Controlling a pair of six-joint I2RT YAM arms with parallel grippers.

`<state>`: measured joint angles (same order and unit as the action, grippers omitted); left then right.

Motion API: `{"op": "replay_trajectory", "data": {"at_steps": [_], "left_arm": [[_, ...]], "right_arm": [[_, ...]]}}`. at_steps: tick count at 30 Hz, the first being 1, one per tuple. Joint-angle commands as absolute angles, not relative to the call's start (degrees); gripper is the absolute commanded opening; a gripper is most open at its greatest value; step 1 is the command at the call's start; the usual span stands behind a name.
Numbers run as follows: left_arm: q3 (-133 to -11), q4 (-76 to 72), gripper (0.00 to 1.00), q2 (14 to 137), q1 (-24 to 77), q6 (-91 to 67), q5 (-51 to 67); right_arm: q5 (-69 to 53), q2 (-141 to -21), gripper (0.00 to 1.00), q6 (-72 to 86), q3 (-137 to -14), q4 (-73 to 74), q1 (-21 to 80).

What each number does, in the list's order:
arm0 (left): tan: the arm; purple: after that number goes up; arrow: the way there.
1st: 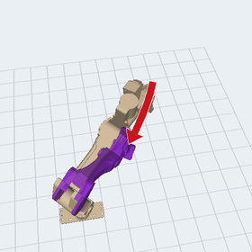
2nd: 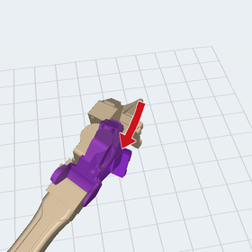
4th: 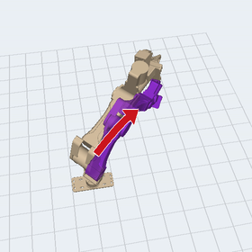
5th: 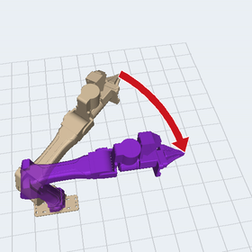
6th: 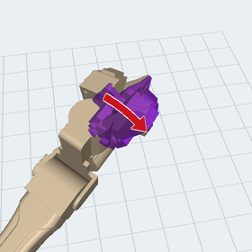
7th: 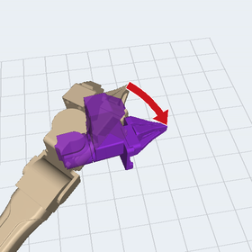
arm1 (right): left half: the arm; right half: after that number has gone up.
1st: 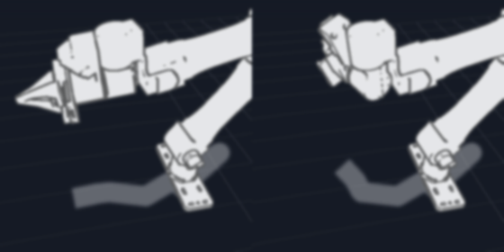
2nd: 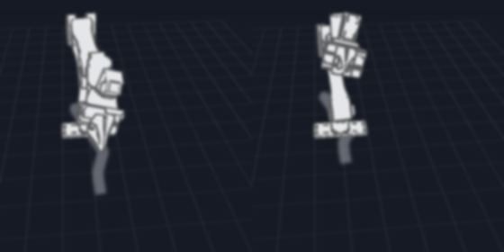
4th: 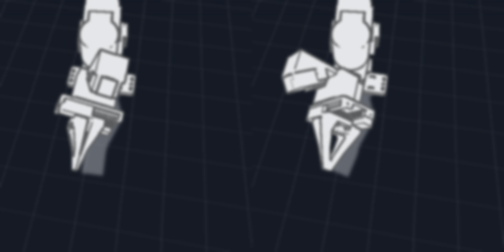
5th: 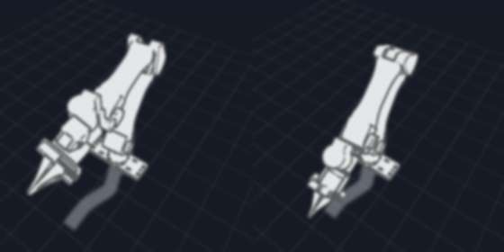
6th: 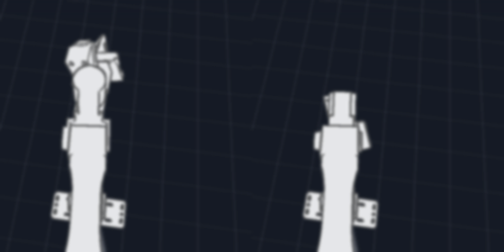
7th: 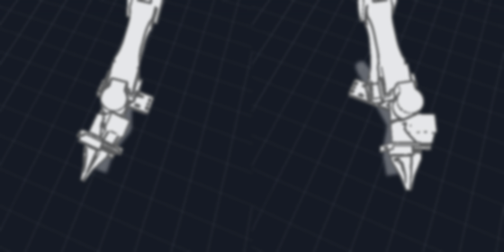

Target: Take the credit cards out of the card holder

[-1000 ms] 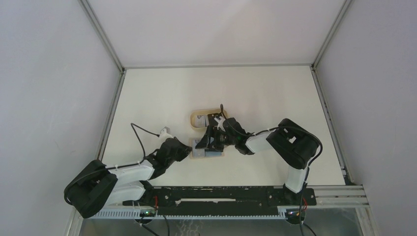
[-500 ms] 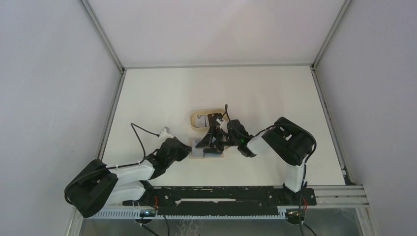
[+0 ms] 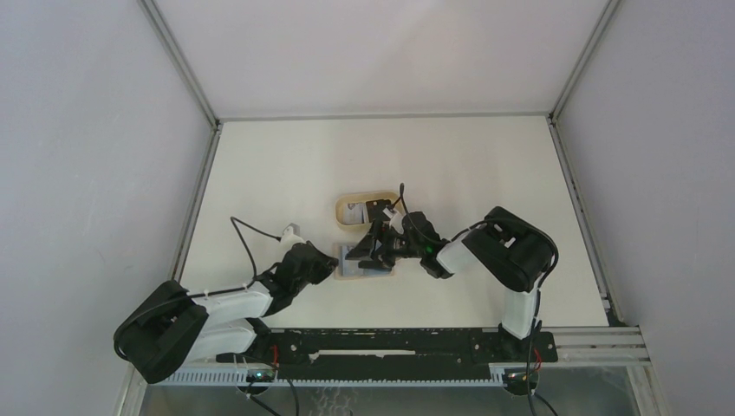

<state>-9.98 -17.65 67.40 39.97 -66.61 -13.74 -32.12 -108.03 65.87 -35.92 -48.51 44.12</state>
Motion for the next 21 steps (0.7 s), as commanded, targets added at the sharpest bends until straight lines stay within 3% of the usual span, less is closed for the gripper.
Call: {"op": "replay_trajectory", "data": {"at_steps": [1, 11, 21], "left_arm": [[-6.9, -6.3, 0.0, 69.8, 40.2, -64.9, -12.6], [-6.8, -6.0, 0.0, 69.8, 40.2, -64.8, -12.5], [-7.2, -4.8, 0.0, 69.9, 40.2, -64.8, -12.7]], "right_arm": [[-28.8, -104.2, 0.83, 63.7, -35.9, -46.8, 44.1], [-23.9, -107.1, 0.83, 62.6, -36.0, -47.2, 44.1], [-16.3, -103.8, 0.84, 56.9, -38.2, -32.2, 45.2]]}}
